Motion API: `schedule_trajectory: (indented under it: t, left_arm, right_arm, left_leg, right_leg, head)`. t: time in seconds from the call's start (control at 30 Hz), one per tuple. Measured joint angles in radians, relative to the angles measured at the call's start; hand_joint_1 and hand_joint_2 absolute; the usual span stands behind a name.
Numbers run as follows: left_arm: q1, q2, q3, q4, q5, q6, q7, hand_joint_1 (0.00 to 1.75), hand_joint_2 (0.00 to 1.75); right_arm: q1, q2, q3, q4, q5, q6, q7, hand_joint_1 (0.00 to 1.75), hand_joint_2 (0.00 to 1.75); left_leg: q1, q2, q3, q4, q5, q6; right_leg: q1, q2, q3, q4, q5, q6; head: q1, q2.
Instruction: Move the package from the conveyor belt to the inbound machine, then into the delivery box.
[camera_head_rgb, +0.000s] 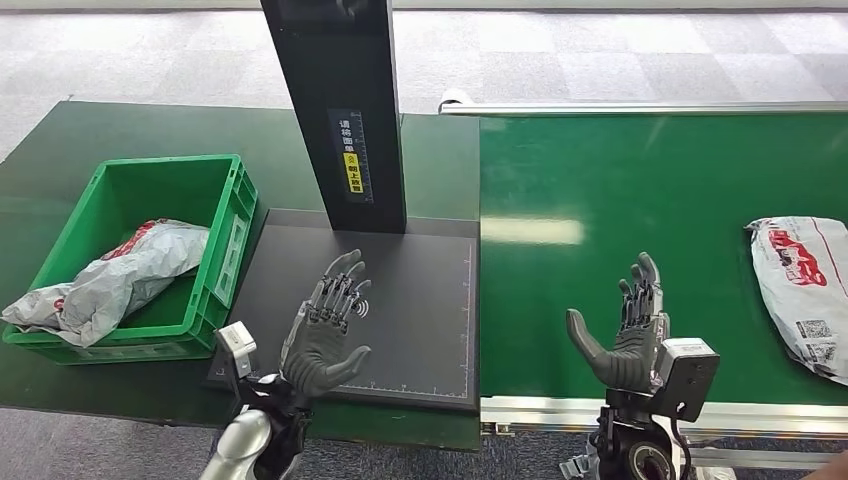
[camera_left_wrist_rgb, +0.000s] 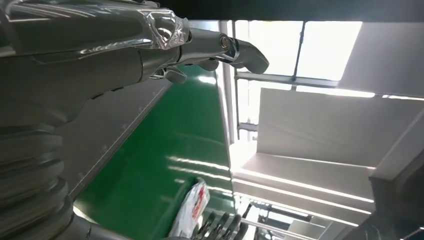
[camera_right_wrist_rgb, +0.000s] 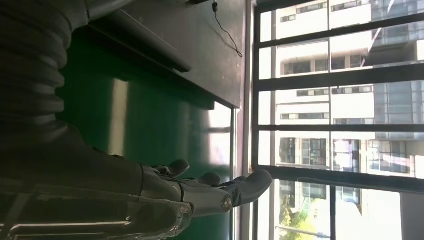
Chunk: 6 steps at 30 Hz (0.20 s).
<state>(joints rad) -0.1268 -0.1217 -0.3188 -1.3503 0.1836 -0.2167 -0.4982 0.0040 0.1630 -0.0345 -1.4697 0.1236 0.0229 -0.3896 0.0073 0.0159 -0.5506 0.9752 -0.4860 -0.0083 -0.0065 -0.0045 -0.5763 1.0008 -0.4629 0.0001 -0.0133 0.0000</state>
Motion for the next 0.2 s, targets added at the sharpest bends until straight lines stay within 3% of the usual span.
schedule_trajectory:
  t: [0.2]
  left_arm:
    - [0.03, -0.059, -0.016, 0.173, -0.027, 0.048, -0.052, 0.0, 1.75]
  right_arm:
    - [0.042, 0.003, 0.062, 0.052, -0.005, 0.016, -0.028, 0.0, 1.75]
  left_leg:
    - [0.0, -0.001, -0.001, 0.0, 0.0, 0.0]
  right_leg:
    - [0.0, 0.0, 0.0, 0.0, 0.0, 0.0]
  head:
    - [0.0, 0.0]
